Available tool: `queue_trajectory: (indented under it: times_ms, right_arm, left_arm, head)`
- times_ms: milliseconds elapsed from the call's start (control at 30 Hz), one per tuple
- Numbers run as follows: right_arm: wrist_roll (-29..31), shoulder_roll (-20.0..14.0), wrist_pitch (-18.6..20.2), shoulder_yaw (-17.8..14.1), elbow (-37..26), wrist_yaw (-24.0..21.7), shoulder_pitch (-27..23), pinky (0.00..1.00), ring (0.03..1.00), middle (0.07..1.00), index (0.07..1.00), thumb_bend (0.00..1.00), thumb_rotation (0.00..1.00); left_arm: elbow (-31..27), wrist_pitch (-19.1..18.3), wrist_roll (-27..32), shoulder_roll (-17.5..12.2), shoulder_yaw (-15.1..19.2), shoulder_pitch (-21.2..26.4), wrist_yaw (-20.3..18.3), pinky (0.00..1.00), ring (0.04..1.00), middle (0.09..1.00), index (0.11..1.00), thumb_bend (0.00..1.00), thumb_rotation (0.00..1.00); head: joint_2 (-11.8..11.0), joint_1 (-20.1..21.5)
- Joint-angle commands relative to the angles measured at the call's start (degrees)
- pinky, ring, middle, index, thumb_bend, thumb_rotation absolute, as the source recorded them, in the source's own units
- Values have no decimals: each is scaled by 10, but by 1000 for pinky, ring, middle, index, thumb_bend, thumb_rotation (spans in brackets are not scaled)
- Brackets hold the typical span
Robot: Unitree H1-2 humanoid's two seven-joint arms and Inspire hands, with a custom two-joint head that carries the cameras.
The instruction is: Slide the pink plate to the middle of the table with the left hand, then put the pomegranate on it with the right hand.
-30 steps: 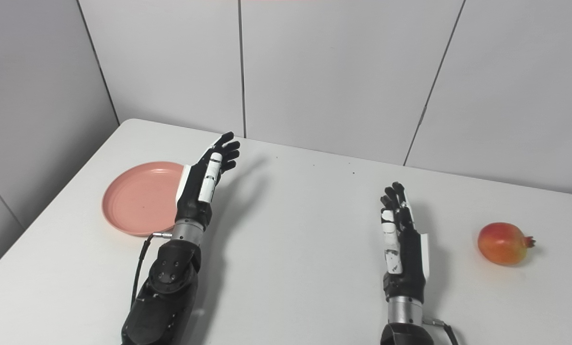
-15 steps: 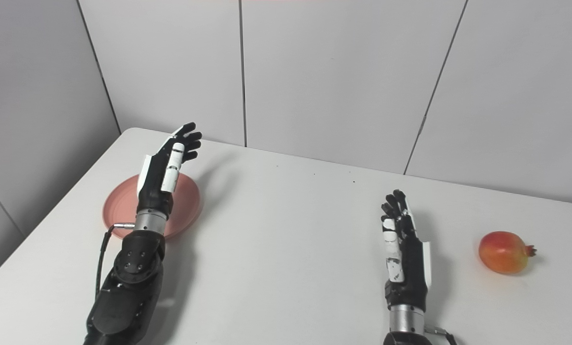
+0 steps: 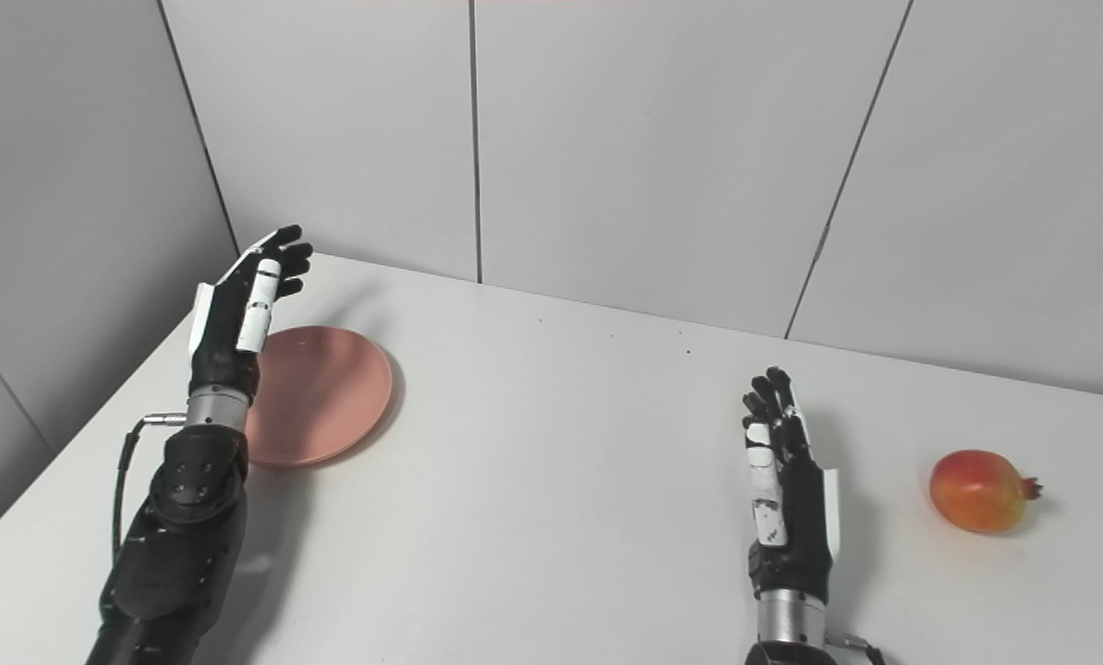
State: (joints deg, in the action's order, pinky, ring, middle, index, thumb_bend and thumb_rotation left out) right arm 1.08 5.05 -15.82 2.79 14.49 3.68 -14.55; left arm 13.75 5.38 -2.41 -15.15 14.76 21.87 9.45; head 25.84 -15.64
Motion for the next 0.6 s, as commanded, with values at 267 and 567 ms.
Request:
queue_trajectory:
  times_ms: [267,567]
  right_arm:
    - [-1,-10,-17,-3,29,-10,32,928,905,912,923,499,880]
    - [3,-10,-21,-7,31,-12,32,930,900,907,918,529,876]
  left_arm:
    - [8,25,6,-33,26,22,17,742,784,790,779,279,931]
    - [18,12,15,-62,37,7,7,741,776,777,761,279,882]
  head:
    - [0,-2]
    - [1,-5]
